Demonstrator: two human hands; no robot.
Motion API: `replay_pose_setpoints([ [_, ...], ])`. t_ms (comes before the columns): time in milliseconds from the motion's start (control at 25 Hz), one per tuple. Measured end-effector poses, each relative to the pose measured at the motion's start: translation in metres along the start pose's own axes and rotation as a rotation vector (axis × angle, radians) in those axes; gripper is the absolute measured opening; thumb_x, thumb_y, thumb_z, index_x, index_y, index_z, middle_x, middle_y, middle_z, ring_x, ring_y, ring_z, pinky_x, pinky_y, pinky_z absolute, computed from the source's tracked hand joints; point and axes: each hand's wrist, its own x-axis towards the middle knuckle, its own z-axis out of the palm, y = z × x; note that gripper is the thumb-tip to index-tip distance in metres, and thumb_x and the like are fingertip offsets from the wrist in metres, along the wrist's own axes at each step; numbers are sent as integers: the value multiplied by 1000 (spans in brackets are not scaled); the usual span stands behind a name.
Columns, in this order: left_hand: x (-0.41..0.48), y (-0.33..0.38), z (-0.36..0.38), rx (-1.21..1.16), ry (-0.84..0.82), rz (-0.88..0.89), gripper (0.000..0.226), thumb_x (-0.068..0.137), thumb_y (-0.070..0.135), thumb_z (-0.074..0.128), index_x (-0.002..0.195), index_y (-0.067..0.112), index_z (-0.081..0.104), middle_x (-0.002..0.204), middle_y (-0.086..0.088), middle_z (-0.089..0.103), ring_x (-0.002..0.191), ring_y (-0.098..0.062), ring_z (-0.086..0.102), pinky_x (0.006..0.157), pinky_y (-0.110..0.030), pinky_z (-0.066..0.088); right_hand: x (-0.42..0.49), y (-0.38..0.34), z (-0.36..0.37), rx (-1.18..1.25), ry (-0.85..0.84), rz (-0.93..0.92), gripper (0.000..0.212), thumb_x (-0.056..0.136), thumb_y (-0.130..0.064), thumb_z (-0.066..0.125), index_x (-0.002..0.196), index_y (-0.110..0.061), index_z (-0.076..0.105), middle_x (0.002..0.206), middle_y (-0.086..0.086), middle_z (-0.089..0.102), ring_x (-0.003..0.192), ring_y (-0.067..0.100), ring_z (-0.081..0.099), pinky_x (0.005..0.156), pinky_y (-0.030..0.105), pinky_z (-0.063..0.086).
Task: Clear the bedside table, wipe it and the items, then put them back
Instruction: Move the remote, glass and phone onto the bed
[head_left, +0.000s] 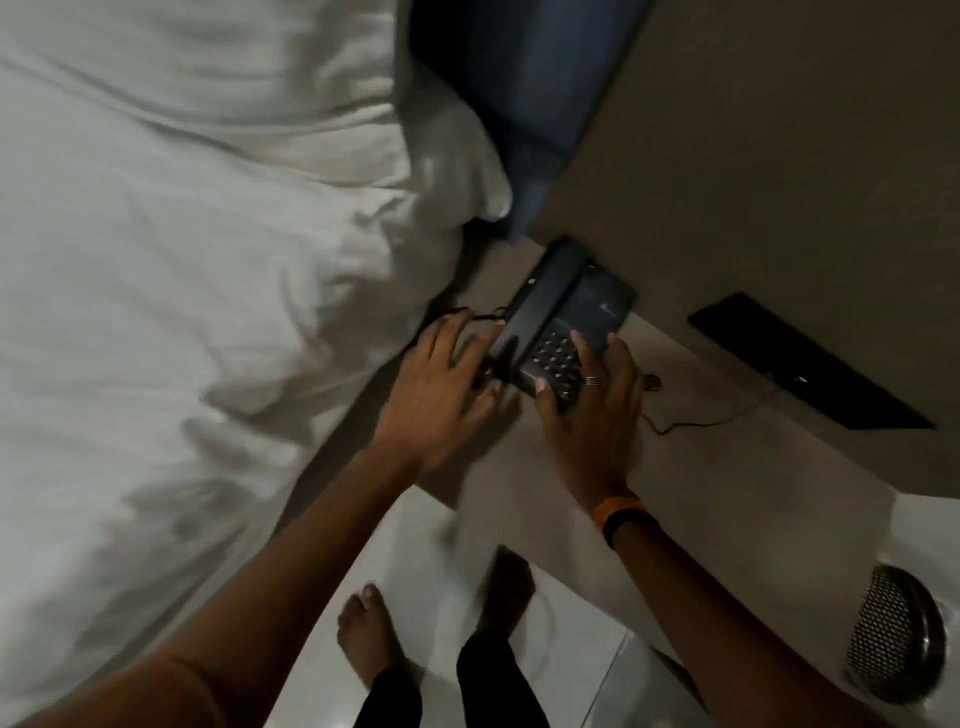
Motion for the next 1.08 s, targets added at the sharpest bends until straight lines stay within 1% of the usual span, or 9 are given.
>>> replay_pose_setpoints([
  [160, 79, 6, 42, -248, -106, -67, 75, 91, 57, 49, 158, 39, 20, 163, -14, 22, 149, -35, 25, 119, -53, 30, 33, 47, 21, 144, -106, 271, 64, 96, -52, 50, 153, -42, 25, 165, 7, 21, 151, 27, 21, 118, 53, 34],
  [280, 116, 8, 65, -335, -199, -107, 88, 88, 55, 56, 159, 42, 7, 158, -15, 33, 140, -36, 38, 114, -51, 36, 47, 61, 42, 372, -166, 270, 61, 97, -45, 49, 154, -39, 26, 162, 3, 31, 149, 22, 29, 118, 49, 37],
  [400, 121, 8, 71, -358, -150, -130, 97, 84, 41, 66, 159, 41, 5, 158, -13, 37, 139, -38, 43, 114, -53, 39, 52, 58, 49, 542, -150, 374, 62, 96, -36, 56, 151, -47, 30, 157, -2, 42, 144, 19, 40, 115, 46, 43],
  [520, 90, 11, 62, -454, -60, -160, 96, 86, 18, 75, 161, 25, 15, 156, -12, 41, 138, -27, 45, 109, -24, 35, 44, 51, 36, 497, -185, 332, 59, 97, -33, 58, 150, -46, 34, 154, -5, 47, 139, 16, 46, 113, 41, 45],
  [680, 14, 31, 37, -612, 142, -239, 94, 87, 14, 76, 161, 21, 17, 156, 20, 31, 136, 14, 28, 107, -4, 23, 18, 22, -2, 483, -285, 230, 58, 96, -31, 62, 145, -54, 39, 144, 0, 49, 116, -6, 50, 87, 3, 47],
  [800, -46, 55, 10, -777, 362, -345, 93, 87, 21, 78, 159, 32, 21, 155, 30, 30, 143, 7, 31, 117, -25, 33, -3, -21, -42, 486, -212, 117, 50, 91, -44, 61, 137, -57, 47, 128, -7, 51, 107, 7, 61, 85, 20, 58],
  [920, -92, 76, -37, -860, 551, -552, 98, 83, 27, 81, 153, 56, 18, 153, 21, 43, 133, -19, 53, 97, -60, 52, -10, -83, -71, 460, -168, -103, 43, 87, -48, 57, 129, -57, 53, 124, -35, 51, 102, 17, 60, 90, 19, 51],
  [1000, -118, 72, -71, -866, 663, -643, 101, 82, 27, 82, 149, 64, 16, 150, 21, 46, 125, -25, 60, 87, -63, 55, -5, -137, -75, 461, -199, -279, 43, 89, -42, 57, 131, -52, 55, 135, -26, 56, 108, 21, 54, 98, 13, 39],
  [1080, -133, 50, -102, -868, 806, -659, 100, 83, 27, 82, 149, 64, 16, 151, 16, 48, 125, -27, 61, 91, -63, 54, 7, -191, -66, 506, -252, -404, 41, 89, -39, 58, 129, -49, 57, 130, -16, 61, 104, 22, 54, 97, 21, 44],
])
